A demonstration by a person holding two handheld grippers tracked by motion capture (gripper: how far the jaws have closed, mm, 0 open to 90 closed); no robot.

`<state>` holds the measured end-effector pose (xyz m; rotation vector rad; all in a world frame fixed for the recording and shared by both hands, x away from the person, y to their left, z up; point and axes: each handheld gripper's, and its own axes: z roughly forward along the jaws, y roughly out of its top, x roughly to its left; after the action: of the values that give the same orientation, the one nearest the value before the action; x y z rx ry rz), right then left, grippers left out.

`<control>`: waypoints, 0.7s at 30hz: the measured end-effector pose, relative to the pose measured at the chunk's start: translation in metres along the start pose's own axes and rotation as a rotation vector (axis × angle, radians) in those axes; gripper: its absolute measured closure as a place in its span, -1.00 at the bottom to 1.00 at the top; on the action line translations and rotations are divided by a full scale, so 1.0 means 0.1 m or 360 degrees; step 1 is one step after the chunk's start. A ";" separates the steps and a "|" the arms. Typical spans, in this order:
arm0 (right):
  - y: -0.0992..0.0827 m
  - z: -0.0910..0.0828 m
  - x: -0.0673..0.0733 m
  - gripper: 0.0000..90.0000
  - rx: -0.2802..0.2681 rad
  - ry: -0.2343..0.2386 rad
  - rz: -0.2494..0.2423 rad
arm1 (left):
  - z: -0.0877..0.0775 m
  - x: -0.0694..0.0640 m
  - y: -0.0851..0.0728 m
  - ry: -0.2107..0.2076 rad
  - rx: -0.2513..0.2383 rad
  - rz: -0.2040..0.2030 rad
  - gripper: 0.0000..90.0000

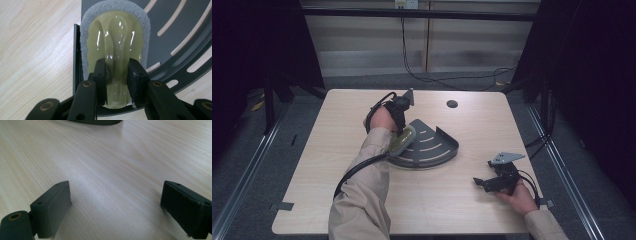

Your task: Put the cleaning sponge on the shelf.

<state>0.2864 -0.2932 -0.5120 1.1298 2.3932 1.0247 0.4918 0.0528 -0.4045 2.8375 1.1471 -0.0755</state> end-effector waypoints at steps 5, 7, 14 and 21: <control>0.00 0.00 0.00 -0.80 0.0000 0.0000 0.0002 | 0.02 0.01 -0.02 0.0000 -0.0006 -0.0013 0.58; 0.00 0.00 0.00 -0.80 0.0000 0.0000 0.0001 | 0.02 0.02 -0.02 0.0004 -0.0003 -0.0006 0.58; 0.00 0.00 0.00 -0.80 0.0000 0.0000 0.0001 | 0.07 0.03 -0.05 0.0004 0.0000 -0.0012 0.58; 0.00 0.00 0.00 -0.80 0.0001 0.0001 0.0003 | 0.08 0.03 -0.05 -0.0002 0.0009 0.0000 0.58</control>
<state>0.2863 -0.2931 -0.5120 1.1321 2.3932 1.0252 0.4904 0.0573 -0.4128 2.8419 1.1484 -0.0806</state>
